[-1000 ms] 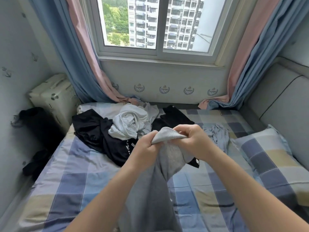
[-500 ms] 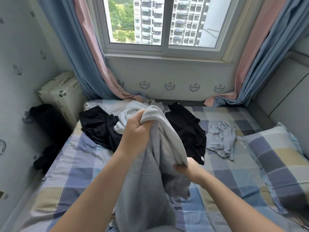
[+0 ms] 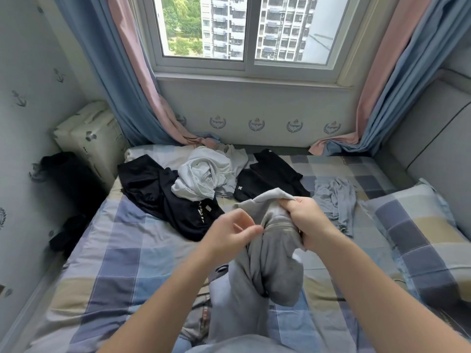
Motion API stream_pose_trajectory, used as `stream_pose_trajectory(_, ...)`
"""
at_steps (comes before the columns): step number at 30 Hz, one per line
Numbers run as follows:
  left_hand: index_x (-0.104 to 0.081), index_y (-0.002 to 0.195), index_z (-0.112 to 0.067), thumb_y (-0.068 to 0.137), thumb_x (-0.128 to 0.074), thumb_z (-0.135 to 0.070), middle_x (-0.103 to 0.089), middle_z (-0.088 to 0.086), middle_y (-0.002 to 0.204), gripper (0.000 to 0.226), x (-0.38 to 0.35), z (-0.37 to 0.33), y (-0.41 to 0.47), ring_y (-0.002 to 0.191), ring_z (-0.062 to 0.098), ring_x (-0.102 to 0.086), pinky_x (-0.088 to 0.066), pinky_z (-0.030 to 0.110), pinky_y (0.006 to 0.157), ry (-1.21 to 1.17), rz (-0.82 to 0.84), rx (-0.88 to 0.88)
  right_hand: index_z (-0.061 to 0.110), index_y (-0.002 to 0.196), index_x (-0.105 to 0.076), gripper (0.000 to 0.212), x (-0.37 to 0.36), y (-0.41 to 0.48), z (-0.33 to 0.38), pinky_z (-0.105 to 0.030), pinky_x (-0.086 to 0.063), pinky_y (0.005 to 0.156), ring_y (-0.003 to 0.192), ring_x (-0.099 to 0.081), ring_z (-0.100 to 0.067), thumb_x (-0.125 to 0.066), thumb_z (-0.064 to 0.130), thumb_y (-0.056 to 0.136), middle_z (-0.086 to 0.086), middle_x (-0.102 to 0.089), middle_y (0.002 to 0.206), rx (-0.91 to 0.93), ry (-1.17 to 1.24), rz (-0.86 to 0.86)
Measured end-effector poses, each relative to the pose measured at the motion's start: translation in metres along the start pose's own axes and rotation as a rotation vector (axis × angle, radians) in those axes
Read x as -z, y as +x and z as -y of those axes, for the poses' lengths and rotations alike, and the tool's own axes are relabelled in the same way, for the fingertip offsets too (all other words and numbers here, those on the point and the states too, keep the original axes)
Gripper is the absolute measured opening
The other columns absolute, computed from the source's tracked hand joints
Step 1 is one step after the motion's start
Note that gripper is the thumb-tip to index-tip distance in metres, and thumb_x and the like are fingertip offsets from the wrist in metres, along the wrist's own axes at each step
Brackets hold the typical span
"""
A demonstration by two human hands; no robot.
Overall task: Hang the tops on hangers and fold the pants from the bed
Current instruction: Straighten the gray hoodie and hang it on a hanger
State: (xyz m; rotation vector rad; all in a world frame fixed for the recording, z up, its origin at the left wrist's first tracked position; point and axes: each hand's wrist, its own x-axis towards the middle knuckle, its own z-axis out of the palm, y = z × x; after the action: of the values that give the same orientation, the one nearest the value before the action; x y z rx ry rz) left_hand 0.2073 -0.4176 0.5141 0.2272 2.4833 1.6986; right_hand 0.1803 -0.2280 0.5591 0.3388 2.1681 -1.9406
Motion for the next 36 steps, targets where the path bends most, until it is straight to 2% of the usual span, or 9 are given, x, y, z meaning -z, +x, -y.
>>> stream_pose_trajectory(3,-0.059,0.103,-0.035,0.067,-0.076,-0.052,-0.066,-0.015,0.105,0.043,-0.014,0.002,-0.005,0.092,0.001,-0.063,-0.050,0.017,0.078,0.072,0.153,0.013,0.009,0.072,-0.079,0.044,0.002,-0.013,0.016,-0.027,-0.057,0.060,0.071,-0.073,-0.021,-0.051,0.016,0.104,-0.018,-0.075,0.080,0.017,0.041,0.106)
stream_pose_trajectory(8,-0.061,0.113,-0.027,0.077,-0.080,-0.026,-0.070,-0.009,0.107,0.040,-0.037,0.011,-0.003,0.104,0.012,-0.065,-0.053,0.040,0.091,0.032,0.123,-0.009,0.011,0.073,-0.080,0.035,0.004,-0.026,0.042,-0.024,-0.057,0.061,0.073,-0.074,-0.016,-0.059,0.021,0.099,-0.009,-0.076,0.080,0.061,0.147,0.192)
stream_pose_trajectory(12,-0.065,0.096,-0.013,0.092,-0.068,-0.017,-0.069,-0.001,0.088,0.007,-0.034,0.015,0.004,0.088,0.021,-0.064,-0.052,0.041,0.083,0.049,0.017,-0.044,-0.004,0.108,-0.070,0.032,0.020,-0.029,0.062,-0.036,-0.058,0.070,0.080,-0.069,-0.030,-0.067,0.023,0.092,-0.020,-0.070,0.090,0.025,0.197,0.219)
stream_pose_trajectory(16,-0.046,0.071,-0.016,0.100,-0.058,-0.022,-0.040,-0.009,0.062,0.032,-0.019,0.018,0.008,0.060,0.010,-0.037,-0.031,0.035,0.059,0.028,-0.082,-0.014,0.000,0.101,-0.069,0.015,0.045,-0.024,0.068,-0.033,-0.057,0.060,0.070,-0.069,-0.027,-0.062,0.007,0.090,-0.019,-0.069,0.087,0.001,0.093,0.219)
stream_pose_trajectory(23,-0.063,0.093,0.009,0.103,-0.050,-0.039,-0.053,0.008,0.076,0.051,-0.004,0.009,0.003,0.074,0.020,-0.045,-0.037,0.039,0.069,-0.323,-0.109,0.043,0.020,0.131,-0.054,0.048,0.053,-0.005,0.040,-0.022,-0.043,0.082,0.107,-0.054,-0.013,-0.075,0.019,0.088,0.006,-0.057,0.122,0.289,-0.541,-0.285)
stream_pose_trajectory(26,-0.077,0.097,-0.016,0.106,-0.048,-0.034,-0.074,0.011,0.091,0.035,0.000,0.002,0.002,0.084,0.023,-0.067,-0.050,0.037,0.080,-0.394,-0.120,0.079,0.018,0.125,-0.058,0.041,0.034,-0.016,0.020,-0.019,-0.036,0.089,0.108,-0.048,-0.010,-0.073,0.015,0.087,0.007,-0.053,0.121,0.572,-0.617,-0.419)
stream_pose_trajectory(28,-0.079,0.096,-0.024,0.106,-0.047,-0.034,-0.077,0.009,0.098,0.034,0.003,-0.003,0.003,0.095,0.024,-0.073,-0.055,0.038,0.086,-0.455,-0.163,0.131,0.017,0.109,-0.064,0.024,0.019,-0.026,0.009,-0.022,-0.051,0.079,0.087,-0.064,-0.013,-0.071,0.007,0.088,0.004,-0.067,0.100,0.618,-0.451,-0.256)
stream_pose_trajectory(31,-0.070,0.098,-0.001,0.104,-0.050,-0.036,-0.072,0.023,0.098,0.041,0.011,-0.011,0.005,0.093,0.034,-0.066,-0.052,0.052,0.092,-0.545,-0.267,0.180,0.020,0.094,-0.066,0.010,-0.004,-0.039,-0.016,-0.042,-0.059,0.069,0.067,-0.068,-0.020,-0.069,0.011,0.091,-0.001,-0.071,0.077,0.456,-0.355,0.063)
stream_pose_trajectory(36,-0.073,0.092,-0.006,0.103,-0.052,-0.040,-0.069,0.031,0.102,0.041,0.019,-0.024,0.002,0.101,0.050,-0.066,-0.051,0.062,0.095,-0.601,-0.280,0.213,0.021,0.103,-0.064,0.020,-0.035,-0.039,-0.058,-0.029,-0.052,0.085,0.091,-0.067,-0.007,-0.075,0.022,0.087,0.010,-0.070,0.095,0.375,-0.360,0.250)
